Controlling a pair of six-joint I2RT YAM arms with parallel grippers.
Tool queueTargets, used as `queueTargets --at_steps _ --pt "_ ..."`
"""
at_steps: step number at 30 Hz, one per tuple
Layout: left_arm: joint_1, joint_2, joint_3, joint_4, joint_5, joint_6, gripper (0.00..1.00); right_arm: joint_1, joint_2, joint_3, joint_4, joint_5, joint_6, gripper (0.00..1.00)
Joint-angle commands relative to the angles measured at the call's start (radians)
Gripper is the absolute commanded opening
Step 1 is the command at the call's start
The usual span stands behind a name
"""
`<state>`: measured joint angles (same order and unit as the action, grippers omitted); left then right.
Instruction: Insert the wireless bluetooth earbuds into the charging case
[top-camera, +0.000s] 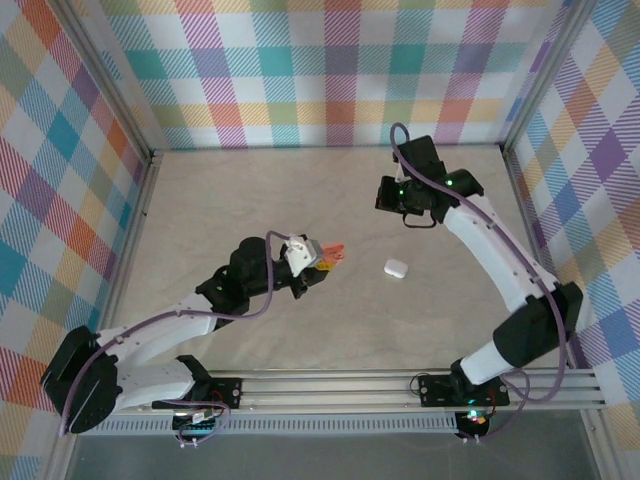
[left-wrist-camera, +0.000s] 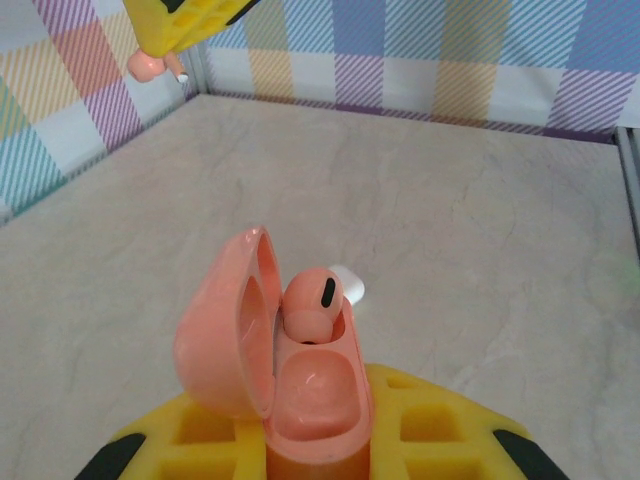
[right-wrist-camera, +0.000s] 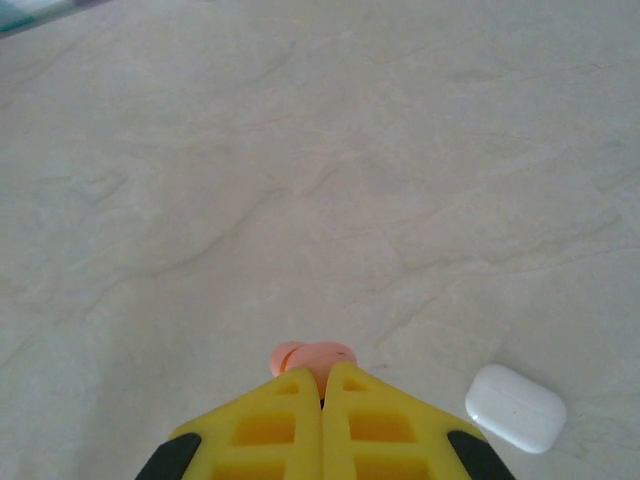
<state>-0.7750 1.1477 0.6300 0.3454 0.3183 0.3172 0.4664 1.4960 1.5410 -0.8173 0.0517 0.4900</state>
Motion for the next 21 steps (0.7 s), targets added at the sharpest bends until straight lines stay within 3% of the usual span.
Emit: queueTargets --at_steps 1,11,21 --pt "-0.035 0.050 0.039 0.169 -0.091 0.049 0.00 0.043 -0.078 -0.038 -0.025 0.005 0.024 0.05" --pt "-0.062 0.208 0.080 0.420 -0.211 0.037 0.00 0.208 -0.237 -0.116 -0.013 0.038 0.111 0.04" --pt "-0.083 0.205 0.079 0.435 -0.204 0.017 0.00 0.251 -0.262 -0.194 0.084 0.009 0.173 0.04"
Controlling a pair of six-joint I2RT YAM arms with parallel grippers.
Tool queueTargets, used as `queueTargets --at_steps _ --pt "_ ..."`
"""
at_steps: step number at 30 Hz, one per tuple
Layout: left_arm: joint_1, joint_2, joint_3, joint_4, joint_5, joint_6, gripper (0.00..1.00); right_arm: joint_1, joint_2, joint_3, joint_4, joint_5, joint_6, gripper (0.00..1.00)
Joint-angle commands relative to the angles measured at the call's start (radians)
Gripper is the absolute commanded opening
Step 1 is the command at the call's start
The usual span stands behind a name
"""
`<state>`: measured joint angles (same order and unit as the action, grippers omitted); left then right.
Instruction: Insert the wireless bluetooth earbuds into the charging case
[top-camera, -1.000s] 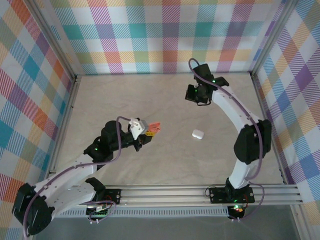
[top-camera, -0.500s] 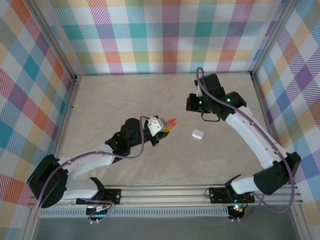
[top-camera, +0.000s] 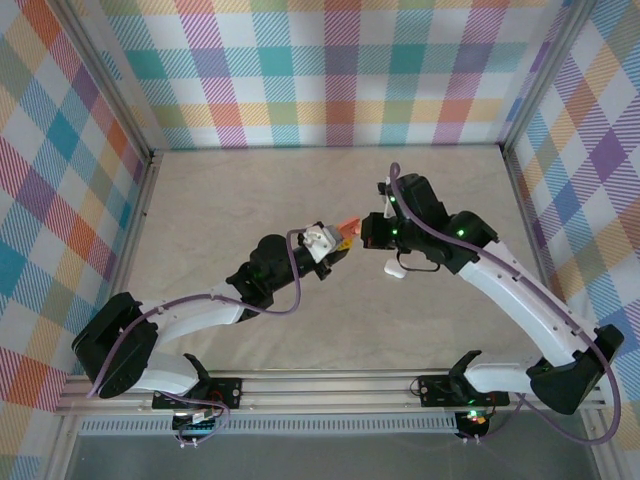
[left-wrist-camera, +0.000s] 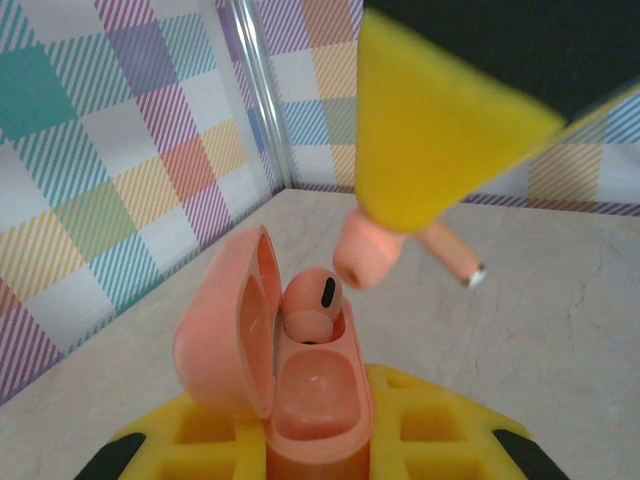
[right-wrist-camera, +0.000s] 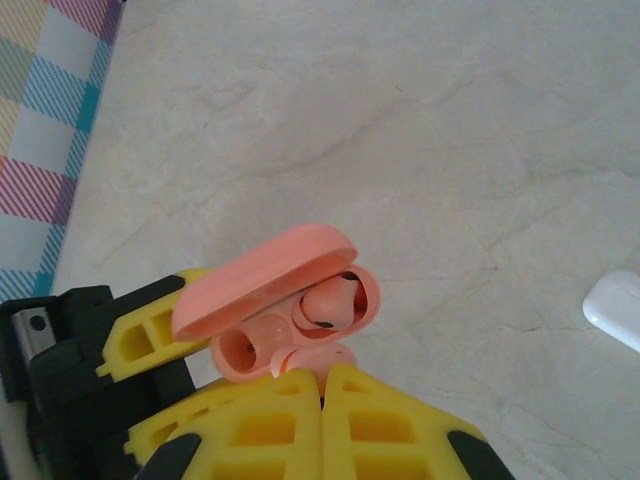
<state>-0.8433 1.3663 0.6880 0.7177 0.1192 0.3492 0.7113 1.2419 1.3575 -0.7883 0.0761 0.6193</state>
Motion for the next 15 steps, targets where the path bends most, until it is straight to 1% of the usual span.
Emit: queueTargets --at_steps 1,5,9,12,15 --pt "-0.015 -0.018 0.018 0.062 -0.007 -0.016 0.00 0.006 -0.010 -0.017 0.066 -0.021 0.054 0.04" --pt "-0.015 -0.032 0.005 0.067 -0.016 -0.025 0.00 0.008 -0.021 -0.031 0.107 -0.016 0.081 0.04" --pt "-0.016 -0.042 0.009 0.050 0.000 -0.032 0.00 0.013 -0.028 -0.047 0.150 -0.035 0.072 0.04" --pt "-0.015 -0.049 0.021 0.026 0.025 -0.038 0.00 0.014 -0.034 -0.075 0.212 -0.078 0.049 0.04" --pt "-0.012 -0.054 0.038 0.003 0.082 -0.048 0.00 0.014 -0.050 -0.120 0.289 -0.111 0.016 0.03"
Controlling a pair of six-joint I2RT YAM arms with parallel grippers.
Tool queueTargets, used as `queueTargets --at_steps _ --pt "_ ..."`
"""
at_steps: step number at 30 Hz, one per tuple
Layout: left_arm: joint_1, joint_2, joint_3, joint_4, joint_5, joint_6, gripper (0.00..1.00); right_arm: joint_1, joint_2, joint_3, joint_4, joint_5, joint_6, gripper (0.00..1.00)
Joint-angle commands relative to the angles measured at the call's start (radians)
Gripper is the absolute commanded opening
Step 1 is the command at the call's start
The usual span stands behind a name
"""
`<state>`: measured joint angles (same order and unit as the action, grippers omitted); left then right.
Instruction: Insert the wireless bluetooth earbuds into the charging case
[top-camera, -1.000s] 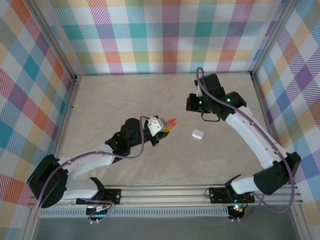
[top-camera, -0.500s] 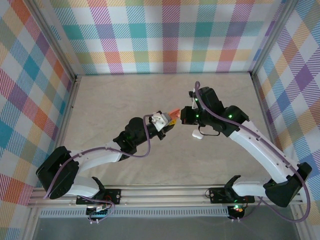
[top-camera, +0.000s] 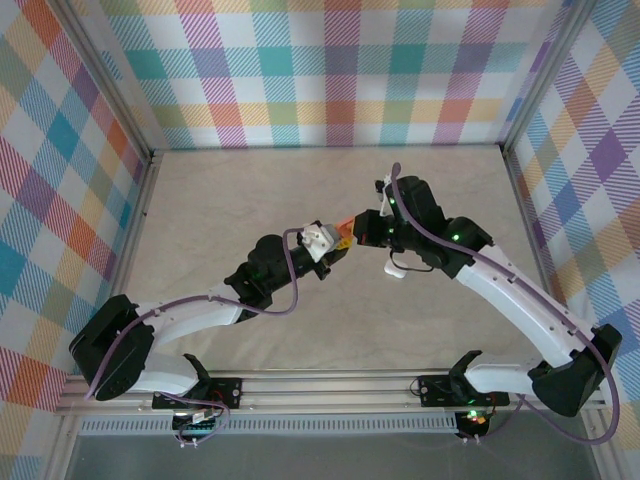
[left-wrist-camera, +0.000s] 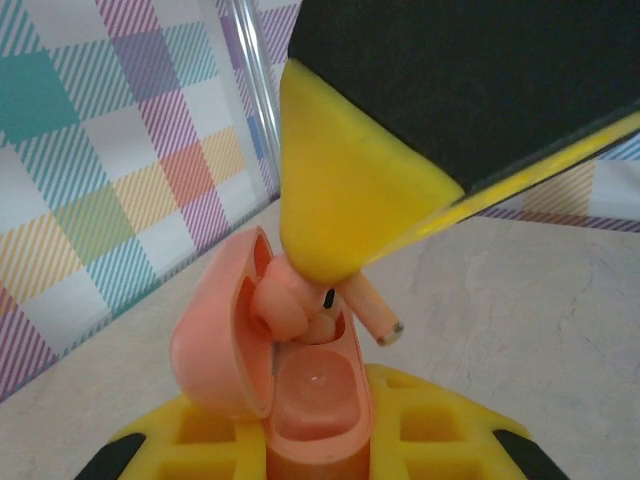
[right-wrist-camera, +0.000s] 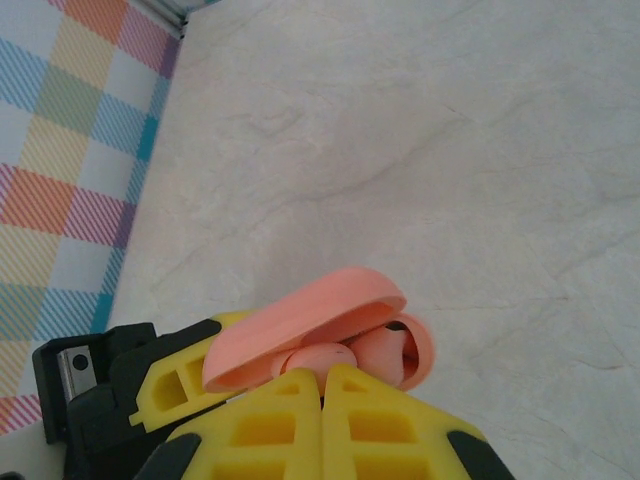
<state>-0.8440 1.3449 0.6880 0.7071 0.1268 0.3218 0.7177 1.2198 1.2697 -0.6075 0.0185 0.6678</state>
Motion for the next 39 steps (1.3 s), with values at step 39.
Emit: queueTargets --at_steps 39 --pt "0.012 -0.118 0.046 -0.179 0.007 -0.002 0.00 0.007 -0.077 -0.064 0.074 0.054 -0.104 0.00"
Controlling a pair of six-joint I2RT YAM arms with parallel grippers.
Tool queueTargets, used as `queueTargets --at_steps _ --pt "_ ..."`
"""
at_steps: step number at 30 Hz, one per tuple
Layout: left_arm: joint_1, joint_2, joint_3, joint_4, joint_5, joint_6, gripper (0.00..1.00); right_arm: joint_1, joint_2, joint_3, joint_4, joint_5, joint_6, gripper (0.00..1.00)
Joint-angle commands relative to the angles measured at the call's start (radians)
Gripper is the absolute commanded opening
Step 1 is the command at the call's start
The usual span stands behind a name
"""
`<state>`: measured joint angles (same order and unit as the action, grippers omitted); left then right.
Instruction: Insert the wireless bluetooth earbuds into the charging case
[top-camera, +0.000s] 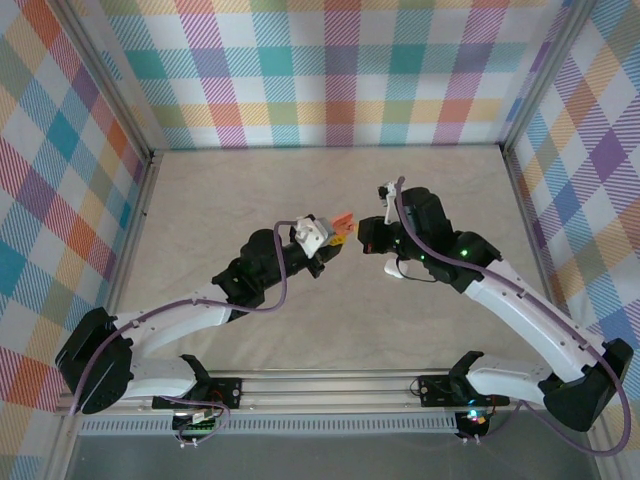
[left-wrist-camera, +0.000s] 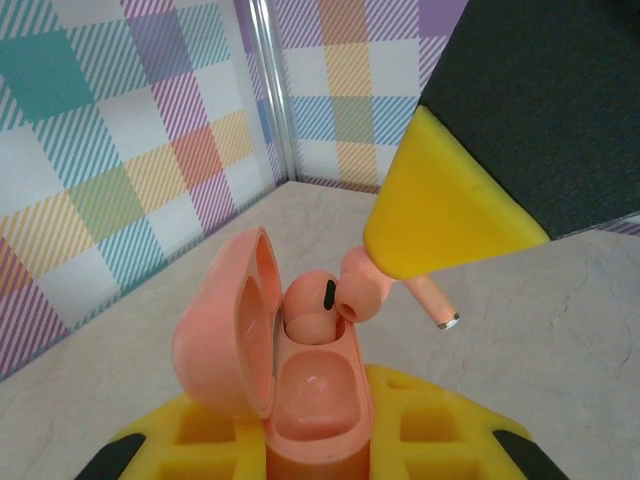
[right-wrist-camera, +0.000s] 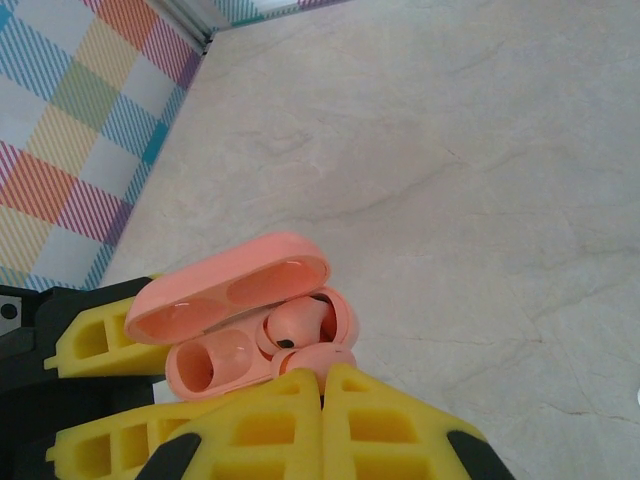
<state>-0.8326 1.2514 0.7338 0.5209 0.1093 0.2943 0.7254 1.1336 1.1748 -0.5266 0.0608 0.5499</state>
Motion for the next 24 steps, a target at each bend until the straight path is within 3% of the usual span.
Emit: queueTargets --at_steps 1,9,18,24 --pt "0.000 -0.024 0.004 -0.004 0.024 0.026 0.00 -0.001 0.011 0.033 -0.018 0.025 0.019 0.00" --pt "0.004 -0.052 -0.003 -0.112 -0.121 0.027 0.00 -0.008 0.103 0.056 -0.191 0.192 0.089 0.00" --pt "0.007 -0.156 -0.079 -0.204 -0.165 0.017 0.00 -0.076 0.388 0.072 -0.231 0.204 -0.001 0.00" --pt "0.011 -0.226 -0.118 -0.263 -0.171 0.029 0.00 -0.077 0.553 0.176 -0.304 0.245 -0.046 0.00"
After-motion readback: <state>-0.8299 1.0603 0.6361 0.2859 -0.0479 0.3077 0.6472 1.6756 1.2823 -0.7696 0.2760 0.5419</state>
